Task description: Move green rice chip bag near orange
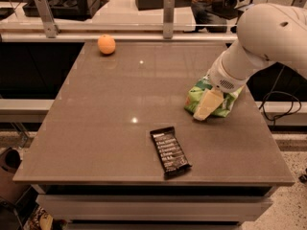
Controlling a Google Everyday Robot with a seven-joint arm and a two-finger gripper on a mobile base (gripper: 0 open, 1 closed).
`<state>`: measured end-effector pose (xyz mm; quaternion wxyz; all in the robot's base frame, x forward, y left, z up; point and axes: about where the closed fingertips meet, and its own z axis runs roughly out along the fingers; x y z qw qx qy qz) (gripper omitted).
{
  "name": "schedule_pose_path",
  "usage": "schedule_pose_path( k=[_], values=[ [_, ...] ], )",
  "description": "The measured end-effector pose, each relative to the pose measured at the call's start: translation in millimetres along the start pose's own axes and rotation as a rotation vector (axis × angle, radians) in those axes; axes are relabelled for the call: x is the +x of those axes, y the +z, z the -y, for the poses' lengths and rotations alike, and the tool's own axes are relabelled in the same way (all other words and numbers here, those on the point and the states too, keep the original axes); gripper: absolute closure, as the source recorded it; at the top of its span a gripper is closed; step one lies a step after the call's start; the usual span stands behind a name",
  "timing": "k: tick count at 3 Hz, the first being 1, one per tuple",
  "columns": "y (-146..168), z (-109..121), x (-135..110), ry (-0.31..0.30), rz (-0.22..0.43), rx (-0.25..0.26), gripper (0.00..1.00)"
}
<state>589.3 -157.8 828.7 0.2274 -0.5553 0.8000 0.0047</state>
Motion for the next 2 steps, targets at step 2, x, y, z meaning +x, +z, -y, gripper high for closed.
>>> schedule_pose_path(
  k=[2],
  values=[
    [-3.2, 0.9, -1.3, 0.000, 0.000, 0.000, 0.88]
  ],
)
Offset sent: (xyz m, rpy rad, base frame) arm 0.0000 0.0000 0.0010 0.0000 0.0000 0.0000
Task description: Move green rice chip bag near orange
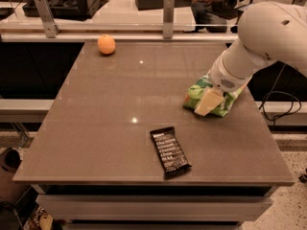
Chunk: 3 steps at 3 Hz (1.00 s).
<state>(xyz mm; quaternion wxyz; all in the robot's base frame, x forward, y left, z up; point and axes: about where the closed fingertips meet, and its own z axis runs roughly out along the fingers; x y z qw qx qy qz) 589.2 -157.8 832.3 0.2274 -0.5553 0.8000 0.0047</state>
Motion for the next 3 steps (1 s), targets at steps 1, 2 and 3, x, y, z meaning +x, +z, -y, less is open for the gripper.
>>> schedule_pose_path(
  k=[1, 2, 3],
  values=[
    [0, -1, 0, -0.001, 0.000, 0.000, 1.00],
    [0, -1, 0, -0.001, 0.000, 0.000, 1.00],
    [-13, 6, -8, -0.023, -0.010, 0.019, 1.00]
  ],
)
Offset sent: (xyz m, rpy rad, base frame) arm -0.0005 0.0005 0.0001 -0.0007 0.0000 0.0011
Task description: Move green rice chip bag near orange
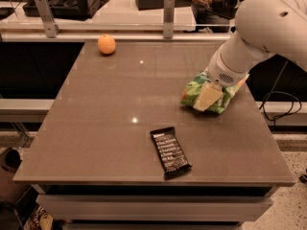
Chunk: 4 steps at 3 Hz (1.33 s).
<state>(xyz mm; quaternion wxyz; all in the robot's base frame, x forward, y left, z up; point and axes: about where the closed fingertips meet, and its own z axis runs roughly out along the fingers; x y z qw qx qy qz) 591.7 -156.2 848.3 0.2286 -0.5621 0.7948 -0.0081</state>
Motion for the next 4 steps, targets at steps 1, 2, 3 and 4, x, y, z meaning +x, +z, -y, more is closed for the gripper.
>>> schedule_pose_path(
  k=[1, 2, 3, 4],
  values=[
    [-24, 23, -13, -0.022, -0.029, 0.040, 1.00],
    [-45, 50, -37, -0.056, -0.021, 0.096, 1.00],
    [-57, 74, -72, -0.106, 0.032, 0.154, 1.00],
    [-58, 92, -105, -0.148, 0.139, 0.186, 1.00]
  ],
)
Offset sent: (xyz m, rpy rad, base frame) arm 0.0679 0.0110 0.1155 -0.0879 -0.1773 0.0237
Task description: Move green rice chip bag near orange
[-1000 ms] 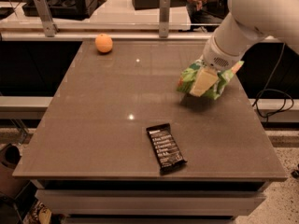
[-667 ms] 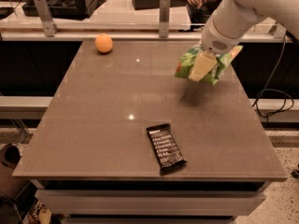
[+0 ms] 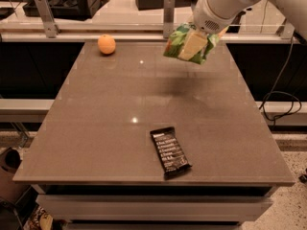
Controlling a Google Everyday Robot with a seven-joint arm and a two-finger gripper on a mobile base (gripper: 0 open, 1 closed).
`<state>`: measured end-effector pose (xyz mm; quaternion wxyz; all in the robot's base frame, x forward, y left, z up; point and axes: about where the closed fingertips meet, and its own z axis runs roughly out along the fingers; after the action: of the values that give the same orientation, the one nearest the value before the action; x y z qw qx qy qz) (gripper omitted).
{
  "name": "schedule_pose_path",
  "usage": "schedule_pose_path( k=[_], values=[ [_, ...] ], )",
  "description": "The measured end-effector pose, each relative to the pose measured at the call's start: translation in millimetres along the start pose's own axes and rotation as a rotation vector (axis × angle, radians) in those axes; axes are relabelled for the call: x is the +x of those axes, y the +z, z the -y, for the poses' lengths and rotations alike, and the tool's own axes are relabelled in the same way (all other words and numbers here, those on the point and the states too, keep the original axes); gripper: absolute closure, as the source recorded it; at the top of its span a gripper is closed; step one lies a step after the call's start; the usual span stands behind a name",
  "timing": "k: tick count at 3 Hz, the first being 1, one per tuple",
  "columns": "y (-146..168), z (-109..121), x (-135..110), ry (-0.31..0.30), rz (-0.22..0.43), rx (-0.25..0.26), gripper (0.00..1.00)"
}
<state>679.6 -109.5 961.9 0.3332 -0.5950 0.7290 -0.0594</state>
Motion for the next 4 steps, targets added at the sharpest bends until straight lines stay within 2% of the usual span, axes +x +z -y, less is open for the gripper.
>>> schedule_pose_path(
  k=[1, 2, 3, 4],
  values=[
    [20, 9, -34, -0.021, 0.120, -0.003, 1.00],
    [42, 14, -59, -0.030, 0.166, -0.010, 1.00],
    [66, 22, -80, -0.038, 0.173, -0.001, 1.00],
    [92, 35, -91, -0.047, 0.131, 0.041, 1.00]
  ],
)
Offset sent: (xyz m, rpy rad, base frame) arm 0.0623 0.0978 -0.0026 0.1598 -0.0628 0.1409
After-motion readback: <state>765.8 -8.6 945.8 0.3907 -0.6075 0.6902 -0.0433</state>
